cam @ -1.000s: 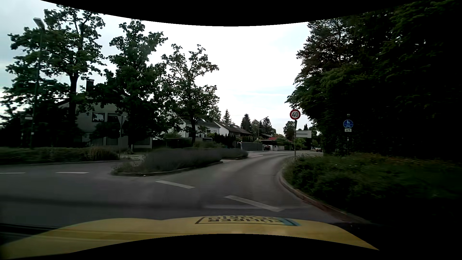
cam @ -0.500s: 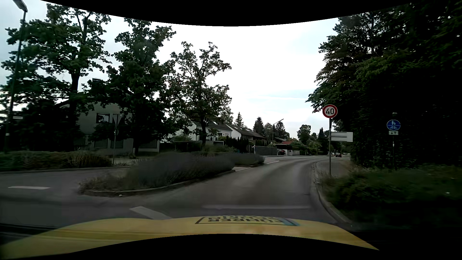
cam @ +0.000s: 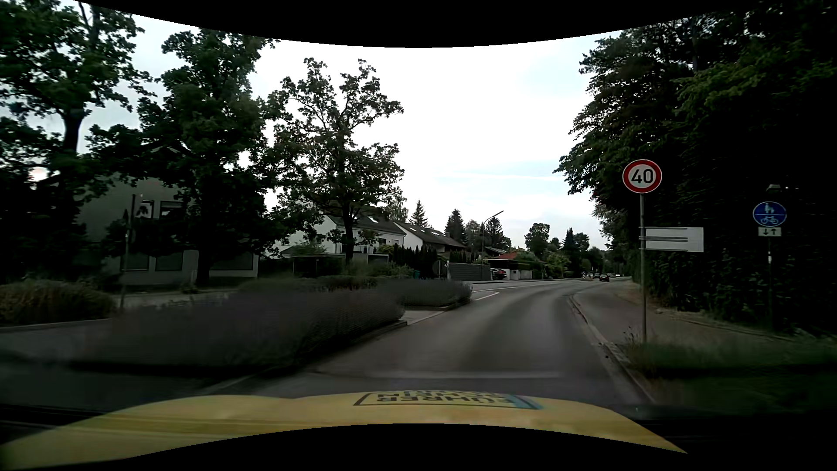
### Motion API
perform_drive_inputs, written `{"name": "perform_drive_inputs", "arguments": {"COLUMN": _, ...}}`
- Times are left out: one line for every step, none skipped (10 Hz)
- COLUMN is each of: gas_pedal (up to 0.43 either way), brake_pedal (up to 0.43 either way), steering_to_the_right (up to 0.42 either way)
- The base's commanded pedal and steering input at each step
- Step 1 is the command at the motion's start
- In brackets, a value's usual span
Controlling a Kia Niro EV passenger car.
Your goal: Follow the waypoints while adhering to traffic rules and regulations
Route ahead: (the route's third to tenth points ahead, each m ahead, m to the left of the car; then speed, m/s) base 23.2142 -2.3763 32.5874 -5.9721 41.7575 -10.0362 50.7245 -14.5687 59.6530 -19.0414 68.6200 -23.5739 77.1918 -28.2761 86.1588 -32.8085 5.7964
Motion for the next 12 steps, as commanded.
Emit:
{"name": "perform_drive_inputs", "arguments": {"gas_pedal": 0.157, "brake_pedal": 0.0, "steering_to_the_right": 0.143}}
{"name": "perform_drive_inputs", "arguments": {"gas_pedal": 0.169, "brake_pedal": 0.0, "steering_to_the_right": 0.144}}
{"name": "perform_drive_inputs", "arguments": {"gas_pedal": 0.169, "brake_pedal": 0.0, "steering_to_the_right": 0.144}}
{"name": "perform_drive_inputs", "arguments": {"gas_pedal": 0.177, "brake_pedal": 0.0, "steering_to_the_right": 0.144}}
{"name": "perform_drive_inputs", "arguments": {"gas_pedal": 0.177, "brake_pedal": 0.0, "steering_to_the_right": 0.142}}
{"name": "perform_drive_inputs", "arguments": {"gas_pedal": 0.177, "brake_pedal": 0.0, "steering_to_the_right": 0.136}}
{"name": "perform_drive_inputs", "arguments": {"gas_pedal": 0.177, "brake_pedal": 0.0, "steering_to_the_right": 0.129}}
{"name": "perform_drive_inputs", "arguments": {"gas_pedal": 0.197, "brake_pedal": 0.0, "steering_to_the_right": 0.123}}
{"name": "perform_drive_inputs", "arguments": {"gas_pedal": 0.197, "brake_pedal": 0.0, "steering_to_the_right": 0.118}}
{"name": "perform_drive_inputs", "arguments": {"gas_pedal": 0.197, "brake_pedal": 0.0, "steering_to_the_right": 0.114}}
{"name": "perform_drive_inputs", "arguments": {"gas_pedal": 0.197, "brake_pedal": 0.0, "steering_to_the_right": 0.106}}
{"name": "perform_drive_inputs", "arguments": {"gas_pedal": 0.197, "brake_pedal": 0.0, "steering_to_the_right": 0.088}}
